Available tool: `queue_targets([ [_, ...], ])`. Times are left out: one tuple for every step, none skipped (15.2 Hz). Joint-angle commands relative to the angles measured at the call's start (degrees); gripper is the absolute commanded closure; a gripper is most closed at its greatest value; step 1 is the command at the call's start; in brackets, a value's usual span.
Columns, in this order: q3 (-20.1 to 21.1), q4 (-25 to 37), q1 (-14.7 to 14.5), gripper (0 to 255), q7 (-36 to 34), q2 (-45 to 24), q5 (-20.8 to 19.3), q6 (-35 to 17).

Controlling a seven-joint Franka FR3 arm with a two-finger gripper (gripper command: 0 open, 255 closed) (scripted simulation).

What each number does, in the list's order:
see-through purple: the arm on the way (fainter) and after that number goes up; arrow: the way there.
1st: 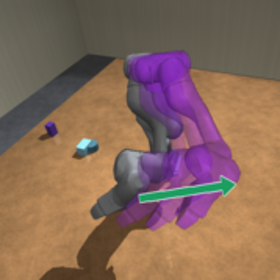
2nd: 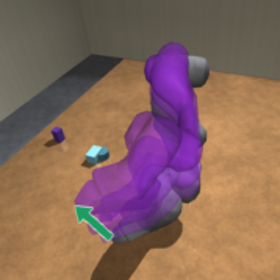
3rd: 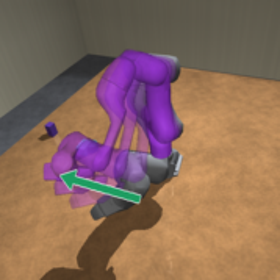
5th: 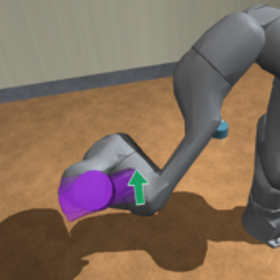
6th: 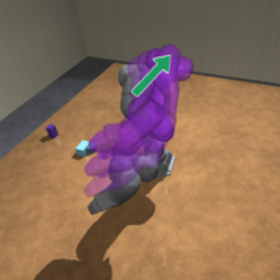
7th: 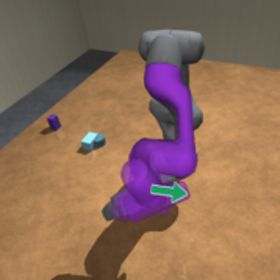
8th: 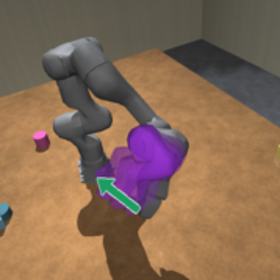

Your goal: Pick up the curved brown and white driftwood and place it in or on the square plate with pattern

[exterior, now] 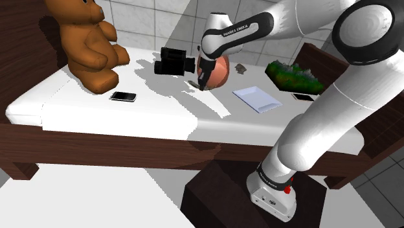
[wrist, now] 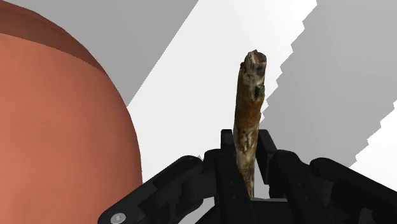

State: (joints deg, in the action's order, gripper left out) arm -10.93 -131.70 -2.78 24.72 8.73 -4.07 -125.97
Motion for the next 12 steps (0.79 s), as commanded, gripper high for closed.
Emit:
queue_targets([
  [0.1, 1.0, 0.0, 255, 0.0, 0.8, -0.1, 1.7],
  [0.1, 1.4, 0.0, 255, -0.1, 1.1, -0.1, 2.5],
  [0.1, 1.9, 0.0, 255, -0.1, 1.4, -0.1, 3.3],
  [0.2, 2.4, 0.0, 255, -0.1, 1.7, -0.2, 4.1],
  [0.2, 3.0, 0.0, 255, -0.1, 1.9, -0.2, 4.9],
  [0.2, 3.5, 0.0, 255, -0.1, 2.2, -0.2, 5.7],
  [0.2, 3.6, 0.0, 255, -0.1, 2.3, -0.2, 5.8],
  [-0.4, 2.3, 0.6, 255, 1.0, 3.4, -0.5, 5.7],
  [-1.1, 1.2, 1.2, 255, 2.0, 4.6, -0.9, 5.6],
  [-1.8, 0.1, 1.8, 255, 3.1, 5.7, -1.3, 5.6],
  [-2.6, -1.0, 2.4, 255, 4.1, 6.8, -1.7, 5.6],
  [-3.3, -1.9, 3.0, 255, 5.2, 7.9, -2.2, 5.5],
])
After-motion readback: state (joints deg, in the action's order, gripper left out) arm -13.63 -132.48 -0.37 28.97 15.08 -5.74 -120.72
